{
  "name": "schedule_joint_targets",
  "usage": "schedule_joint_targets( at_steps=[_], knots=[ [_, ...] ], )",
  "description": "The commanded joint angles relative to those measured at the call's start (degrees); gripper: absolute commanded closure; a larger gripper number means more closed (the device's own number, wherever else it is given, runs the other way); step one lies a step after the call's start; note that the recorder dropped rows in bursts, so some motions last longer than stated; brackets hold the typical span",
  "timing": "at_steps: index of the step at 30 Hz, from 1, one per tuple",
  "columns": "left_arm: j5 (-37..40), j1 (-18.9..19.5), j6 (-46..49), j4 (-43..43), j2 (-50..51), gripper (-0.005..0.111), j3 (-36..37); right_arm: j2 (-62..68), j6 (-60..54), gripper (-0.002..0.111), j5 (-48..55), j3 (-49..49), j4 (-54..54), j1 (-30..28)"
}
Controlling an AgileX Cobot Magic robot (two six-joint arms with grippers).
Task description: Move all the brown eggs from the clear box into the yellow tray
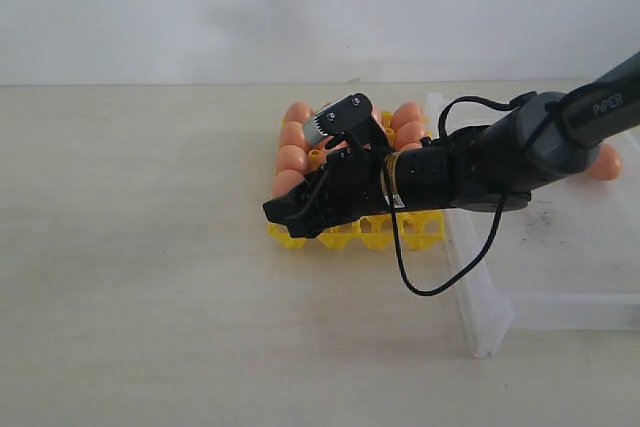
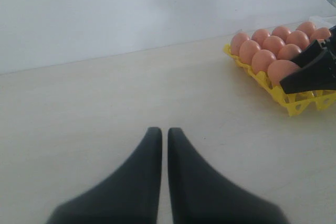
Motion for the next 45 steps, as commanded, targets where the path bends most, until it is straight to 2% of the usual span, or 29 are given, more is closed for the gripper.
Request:
schedule_joint_targets(
  at_steps=[1,14,18,22,23,36,45],
  knots=[
    [-0.5,0.2,0.3,0.1,-0.2,0.103,0.2,-1.0,-0.6,0.045,1.4,-0.2,1.4,-0.3],
    [-0.5,0.2,0.3,0.1,-0.2,0.103,0.2,-4.9,0.1,0.047,1.2,-0.2,2.1,-0.3],
    [-0.5,0.2,0.3,0.1,-0.2,0.103,0.2,-4.9,3.0,0.068,2.1,-0.2,-0.9,-0.3],
    [-0.5,0.2,0.3,0.1,-0.2,0.103,0.2,-4.9,5.4,0.105,2.2,-0.1,-4.3,-0.3],
    [-0.5,0.2,0.3,0.1,-0.2,0.103,0.2,-4.9,5.3,0.108,2.4,-0.1,-4.2,-0.3],
    [-0.5,0.2,0.3,0.1,-0.2,0.103,0.2,-4.9,8.6,0.108,7.6,-0.1,-10.3,3.2],
    [-0.5,0.2,0.3,0.1,-0.2,0.103,0.2,-4.9,18.4,0.108,9.9,-0.1,-17.7,3.5]
  ],
)
